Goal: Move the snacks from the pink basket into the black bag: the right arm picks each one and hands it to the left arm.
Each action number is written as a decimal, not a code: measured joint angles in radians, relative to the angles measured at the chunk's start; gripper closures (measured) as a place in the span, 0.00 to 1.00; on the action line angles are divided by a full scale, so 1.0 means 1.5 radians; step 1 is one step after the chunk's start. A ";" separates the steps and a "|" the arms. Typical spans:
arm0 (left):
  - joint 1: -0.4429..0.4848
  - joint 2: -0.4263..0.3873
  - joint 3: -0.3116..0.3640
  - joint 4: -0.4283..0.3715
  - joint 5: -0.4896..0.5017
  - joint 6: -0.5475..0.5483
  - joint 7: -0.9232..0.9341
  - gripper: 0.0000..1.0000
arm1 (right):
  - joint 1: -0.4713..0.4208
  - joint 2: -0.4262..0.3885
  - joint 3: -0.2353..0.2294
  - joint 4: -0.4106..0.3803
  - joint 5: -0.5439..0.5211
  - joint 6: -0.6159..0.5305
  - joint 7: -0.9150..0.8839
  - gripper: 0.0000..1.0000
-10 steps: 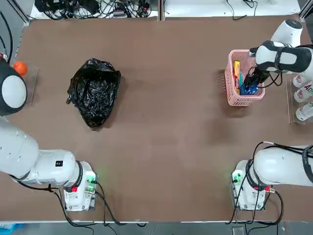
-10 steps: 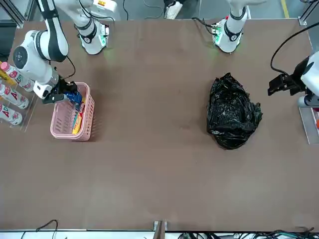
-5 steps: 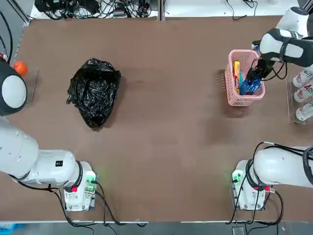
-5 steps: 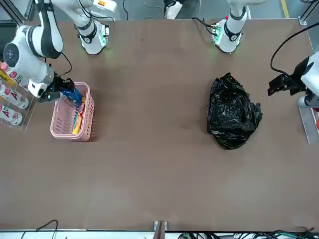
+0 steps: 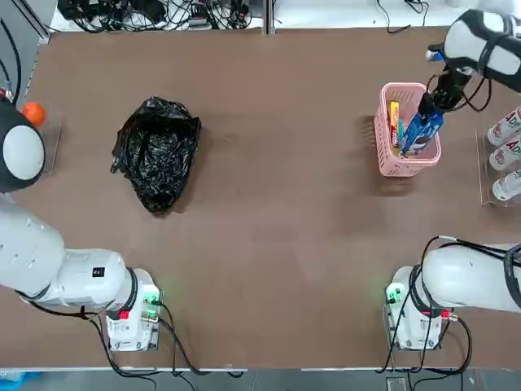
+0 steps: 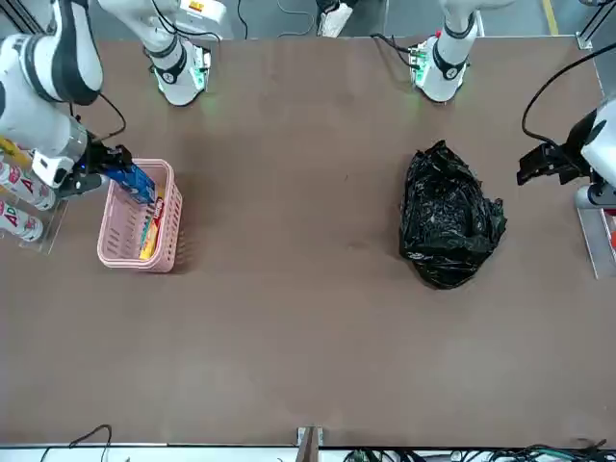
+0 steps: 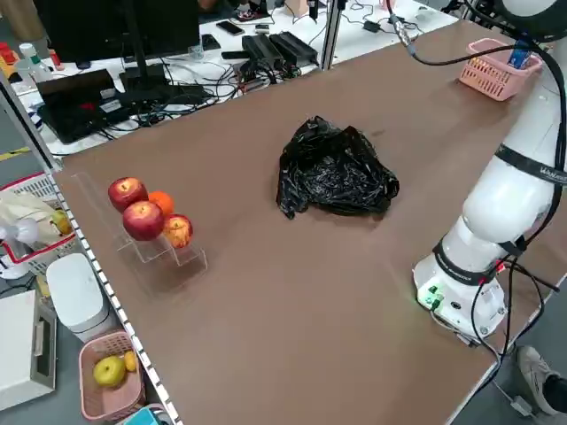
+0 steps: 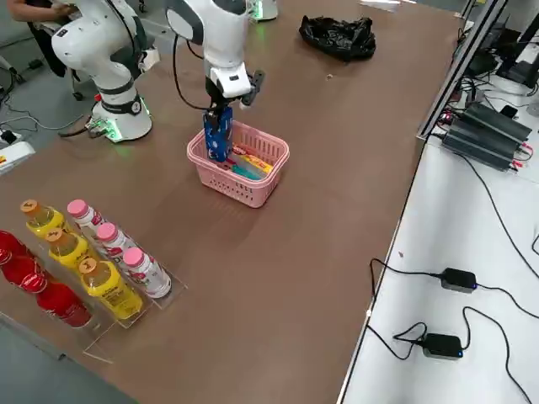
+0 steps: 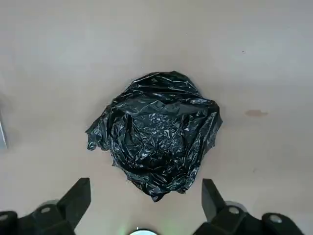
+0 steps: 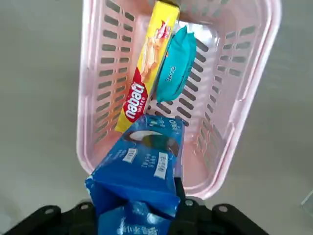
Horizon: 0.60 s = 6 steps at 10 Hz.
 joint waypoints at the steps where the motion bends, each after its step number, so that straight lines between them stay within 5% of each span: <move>1: 0.000 0.001 0.000 0.000 0.000 0.000 0.000 0.00 | 0.000 -0.001 0.000 0.033 0.000 -0.037 0.000 0.52; 6: -0.001 0.002 0.000 0.000 -0.001 0.000 -0.013 0.00 | 0.029 -0.002 0.005 0.152 0.007 -0.151 0.041 0.52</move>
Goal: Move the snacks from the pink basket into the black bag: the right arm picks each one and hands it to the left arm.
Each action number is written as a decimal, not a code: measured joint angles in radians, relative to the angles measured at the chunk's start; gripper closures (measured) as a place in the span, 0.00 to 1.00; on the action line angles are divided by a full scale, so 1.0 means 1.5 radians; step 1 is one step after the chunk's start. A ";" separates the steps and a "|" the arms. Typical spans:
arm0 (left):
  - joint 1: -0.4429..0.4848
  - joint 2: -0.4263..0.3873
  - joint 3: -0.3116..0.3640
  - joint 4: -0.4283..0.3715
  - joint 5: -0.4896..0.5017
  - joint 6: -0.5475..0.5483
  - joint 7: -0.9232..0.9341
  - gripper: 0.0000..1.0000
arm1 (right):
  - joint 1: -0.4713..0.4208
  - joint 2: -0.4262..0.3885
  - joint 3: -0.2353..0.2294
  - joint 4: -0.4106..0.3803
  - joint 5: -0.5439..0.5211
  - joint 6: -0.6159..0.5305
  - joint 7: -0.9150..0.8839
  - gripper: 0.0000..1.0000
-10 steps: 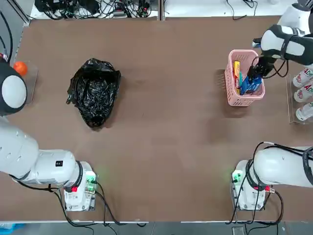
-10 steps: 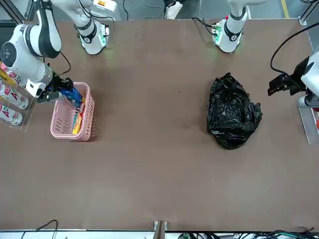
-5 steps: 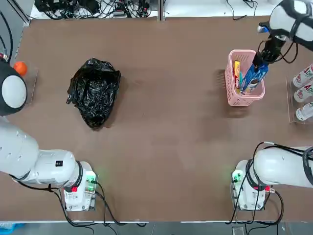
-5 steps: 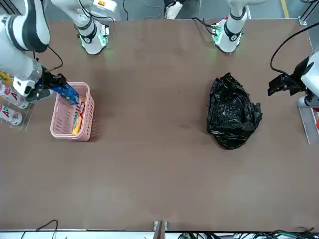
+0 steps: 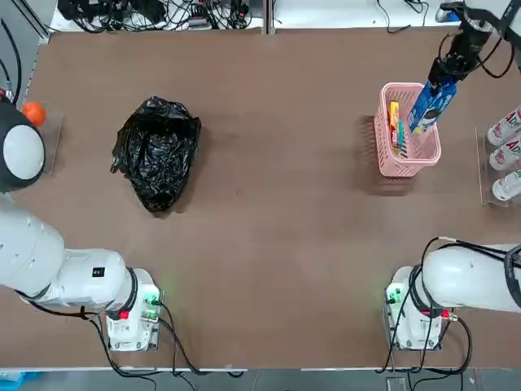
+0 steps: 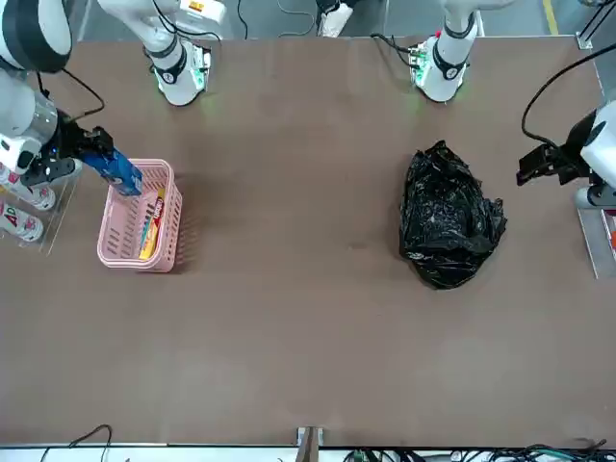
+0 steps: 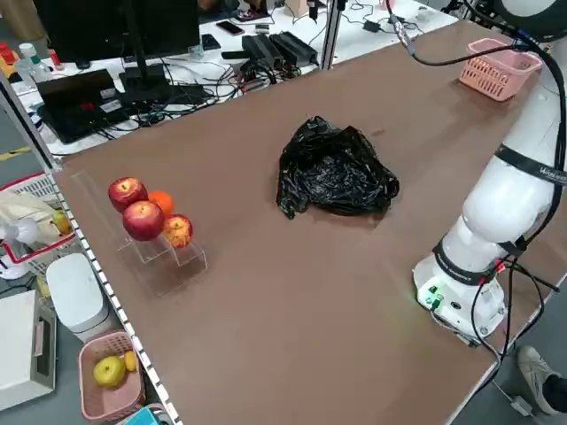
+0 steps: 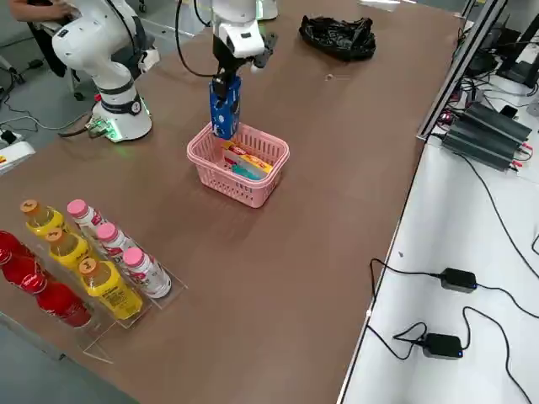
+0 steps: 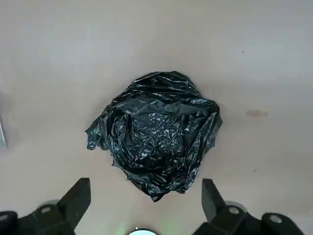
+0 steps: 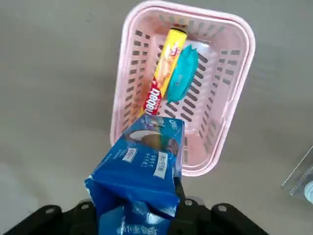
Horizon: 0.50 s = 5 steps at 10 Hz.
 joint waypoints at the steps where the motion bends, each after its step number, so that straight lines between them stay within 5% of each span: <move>1: -0.004 0.005 -0.002 0.000 -0.006 0.000 -0.027 0.00 | 0.011 0.000 0.001 0.019 0.018 -0.016 0.019 0.52; 5: -0.020 0.033 -0.012 -0.001 -0.066 0.001 -0.178 0.00 | 0.032 0.005 0.002 0.040 0.134 -0.036 0.064 0.53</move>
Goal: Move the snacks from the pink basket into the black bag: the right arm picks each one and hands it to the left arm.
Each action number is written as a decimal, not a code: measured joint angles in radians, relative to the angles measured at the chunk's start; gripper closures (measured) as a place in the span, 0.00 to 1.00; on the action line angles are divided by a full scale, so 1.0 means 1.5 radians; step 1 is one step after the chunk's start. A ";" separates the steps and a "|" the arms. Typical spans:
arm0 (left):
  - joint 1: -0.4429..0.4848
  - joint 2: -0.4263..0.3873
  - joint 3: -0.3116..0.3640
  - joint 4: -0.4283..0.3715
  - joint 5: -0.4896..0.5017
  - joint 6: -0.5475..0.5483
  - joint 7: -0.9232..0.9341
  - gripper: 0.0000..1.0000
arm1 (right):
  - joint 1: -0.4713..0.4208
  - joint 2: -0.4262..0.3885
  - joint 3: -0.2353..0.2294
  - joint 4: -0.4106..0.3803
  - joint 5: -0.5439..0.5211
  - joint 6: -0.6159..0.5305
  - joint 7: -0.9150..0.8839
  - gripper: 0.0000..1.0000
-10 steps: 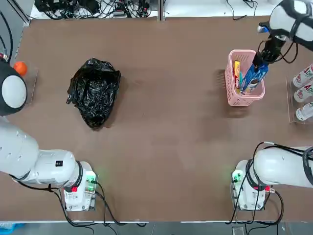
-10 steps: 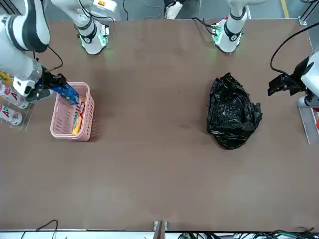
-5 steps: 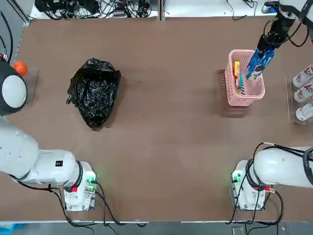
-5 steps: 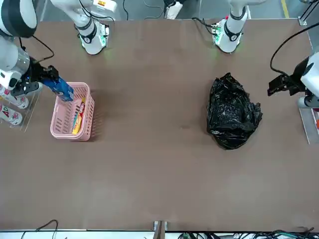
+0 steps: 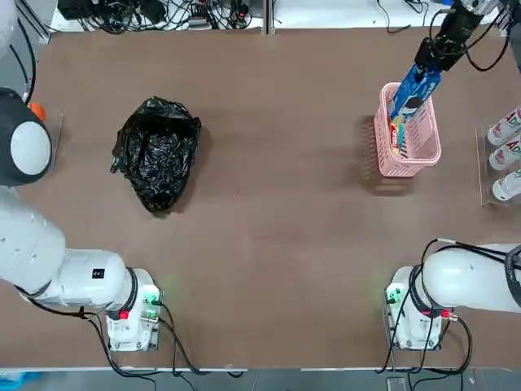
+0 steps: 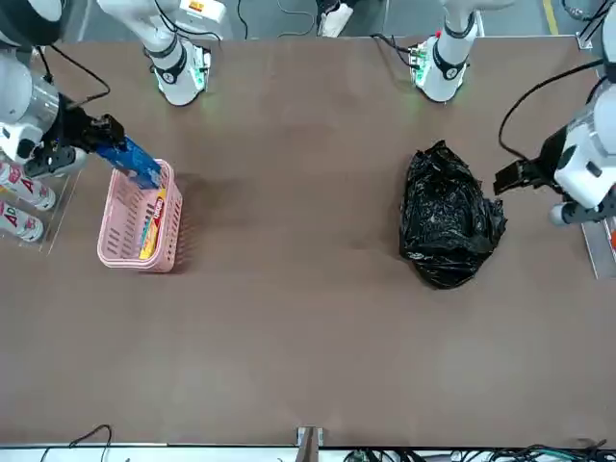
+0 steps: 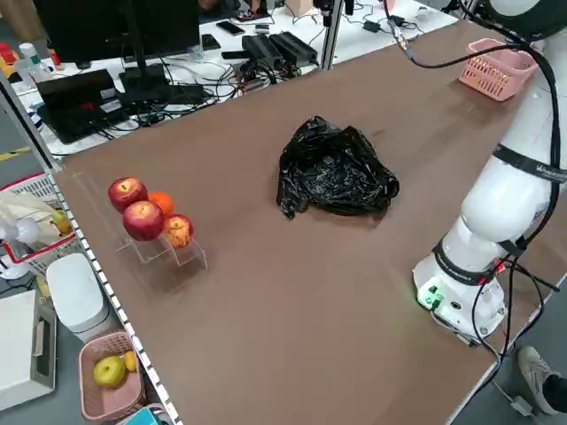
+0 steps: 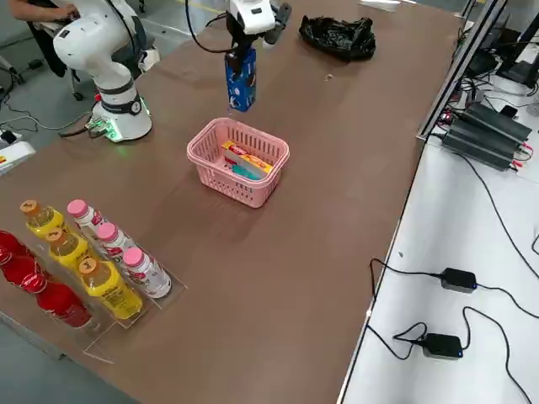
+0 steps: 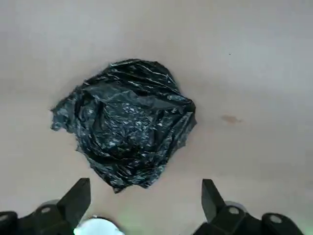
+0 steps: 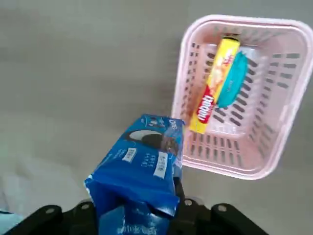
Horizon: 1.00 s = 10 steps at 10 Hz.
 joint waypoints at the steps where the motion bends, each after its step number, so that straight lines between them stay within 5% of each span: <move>1: -0.002 0.009 -0.003 0.000 -0.017 0.000 -0.051 0.00 | 0.010 0.005 0.000 0.000 0.032 0.005 0.017 0.53; 10: -0.157 0.081 -0.023 -0.001 -0.125 0.080 -0.689 0.00 | 0.169 0.080 0.003 0.025 0.343 0.173 0.185 0.53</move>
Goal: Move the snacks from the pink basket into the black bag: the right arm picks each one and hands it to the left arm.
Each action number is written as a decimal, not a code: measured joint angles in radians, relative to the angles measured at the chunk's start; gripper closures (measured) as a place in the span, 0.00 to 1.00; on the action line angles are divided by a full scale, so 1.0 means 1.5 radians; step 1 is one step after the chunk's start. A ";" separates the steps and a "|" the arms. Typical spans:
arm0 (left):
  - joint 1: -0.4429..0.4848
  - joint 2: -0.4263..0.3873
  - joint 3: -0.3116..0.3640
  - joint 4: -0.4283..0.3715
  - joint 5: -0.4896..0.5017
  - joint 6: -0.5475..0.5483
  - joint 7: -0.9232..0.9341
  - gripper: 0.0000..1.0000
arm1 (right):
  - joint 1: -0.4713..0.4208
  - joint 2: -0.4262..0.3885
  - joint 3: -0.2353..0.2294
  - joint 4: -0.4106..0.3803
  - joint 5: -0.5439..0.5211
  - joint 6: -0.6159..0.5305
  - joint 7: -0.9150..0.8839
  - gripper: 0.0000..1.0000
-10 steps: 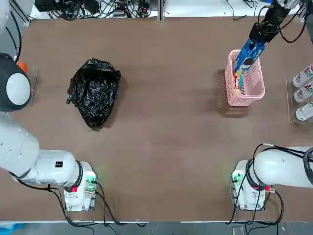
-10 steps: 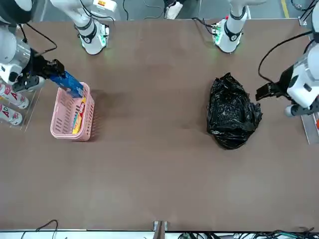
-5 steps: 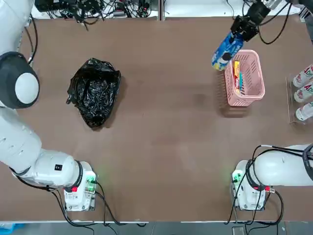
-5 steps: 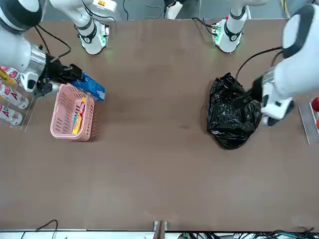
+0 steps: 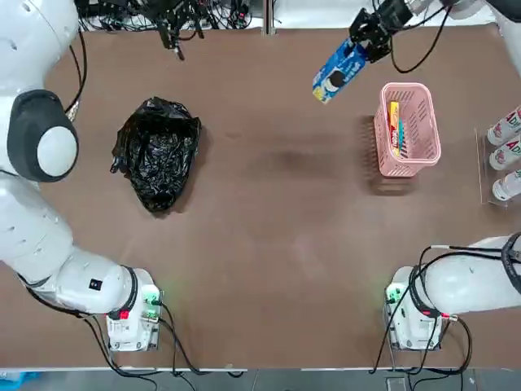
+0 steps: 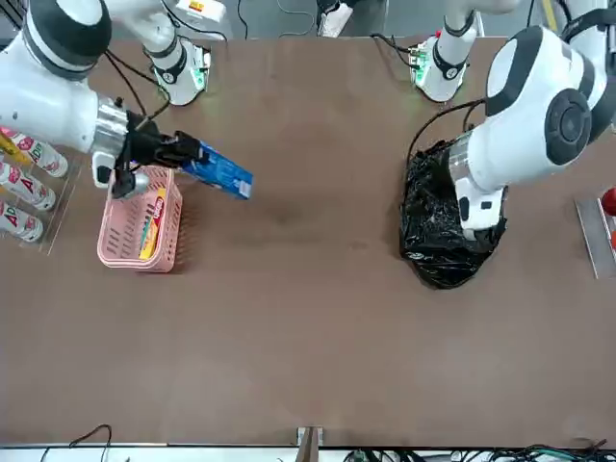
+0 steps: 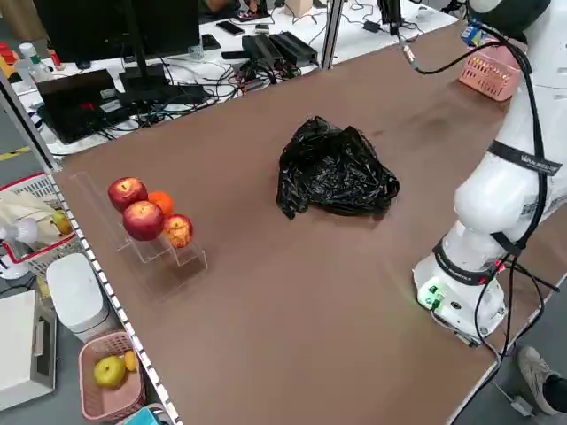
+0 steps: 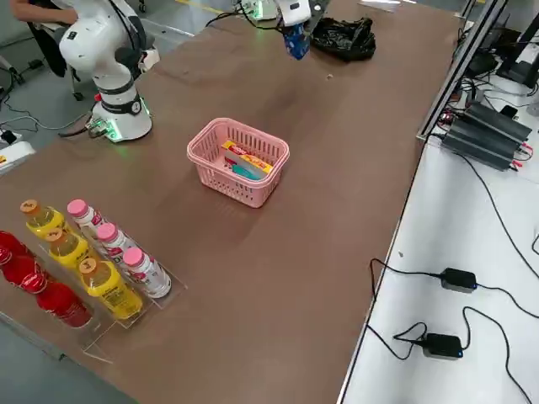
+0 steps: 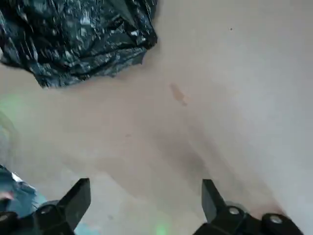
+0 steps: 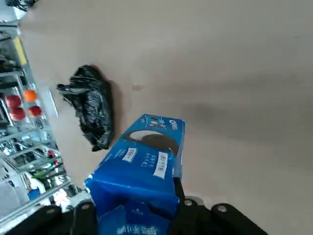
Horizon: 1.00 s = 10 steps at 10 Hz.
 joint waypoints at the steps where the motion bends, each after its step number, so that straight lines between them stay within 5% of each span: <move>1: -0.021 0.011 -0.001 0.000 -0.005 0.022 -0.070 0.00 | 0.029 0.002 0.001 0.004 0.012 0.033 0.028 0.53; 6: -0.126 0.035 -0.004 0.044 -0.008 0.071 -0.275 0.00 | 0.139 0.032 0.001 0.011 0.134 0.191 0.118 0.53; 10: -0.139 0.048 -0.008 0.052 -0.043 0.109 -0.348 0.00 | 0.215 0.077 0.001 0.068 0.145 0.270 0.209 0.53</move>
